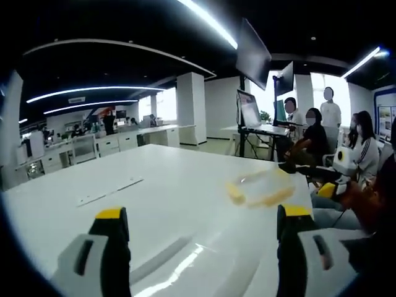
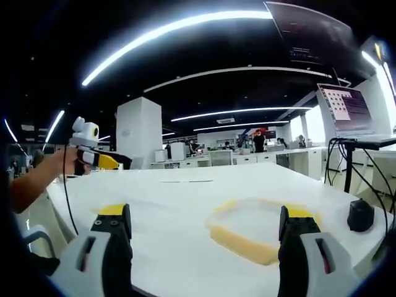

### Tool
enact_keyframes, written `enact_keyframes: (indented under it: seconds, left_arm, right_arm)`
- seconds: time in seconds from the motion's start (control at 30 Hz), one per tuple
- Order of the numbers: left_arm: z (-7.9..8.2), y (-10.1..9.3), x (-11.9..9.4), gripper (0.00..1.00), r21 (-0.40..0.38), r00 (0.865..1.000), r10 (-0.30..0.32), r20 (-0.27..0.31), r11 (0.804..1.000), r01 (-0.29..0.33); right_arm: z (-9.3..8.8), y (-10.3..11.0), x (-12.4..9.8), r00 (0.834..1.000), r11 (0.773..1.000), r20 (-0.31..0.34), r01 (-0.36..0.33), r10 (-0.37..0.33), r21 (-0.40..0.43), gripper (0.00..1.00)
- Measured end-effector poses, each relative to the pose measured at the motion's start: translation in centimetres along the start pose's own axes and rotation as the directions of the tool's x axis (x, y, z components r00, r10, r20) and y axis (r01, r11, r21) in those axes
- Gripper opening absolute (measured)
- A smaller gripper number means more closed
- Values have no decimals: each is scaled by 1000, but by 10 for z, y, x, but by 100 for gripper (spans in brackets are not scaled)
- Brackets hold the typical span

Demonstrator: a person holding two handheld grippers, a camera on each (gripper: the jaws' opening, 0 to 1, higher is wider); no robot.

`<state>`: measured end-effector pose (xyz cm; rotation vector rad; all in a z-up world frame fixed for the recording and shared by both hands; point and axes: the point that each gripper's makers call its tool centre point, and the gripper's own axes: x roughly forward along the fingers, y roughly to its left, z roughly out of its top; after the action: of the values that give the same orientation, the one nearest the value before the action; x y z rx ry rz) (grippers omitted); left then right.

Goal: Snap each plastic latch of the storage box into its locked position after aligning the lid with the box until every specified latch is closed and the lid sits flush.

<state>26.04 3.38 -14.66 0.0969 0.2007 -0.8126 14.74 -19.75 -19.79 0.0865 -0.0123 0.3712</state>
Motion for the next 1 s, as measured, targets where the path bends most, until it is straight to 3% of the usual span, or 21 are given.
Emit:
enact_keyframes:
  seconds: [0.47, 0.7, 1.0]
  left_arm:
    - [-3, -2, 7, 100, -20, 1000, -2, -6, 1000, 2]
    - [3, -7, 12, 100, -4, 1000, -18, -20, 1000, 18]
    - [3, -8, 18, 100, -4, 999, -22, -38, 1000, 22]
  right_arm:
    - [1, -7, -5, 1000, 1000, 8, 14, -14, 4, 100]
    - [-4, -10, -4, 1000, 1000, -1, 18, -18, 18, 100]
    - [5, -5, -7, 1000, 1000, 6, 10, -10, 8, 100]
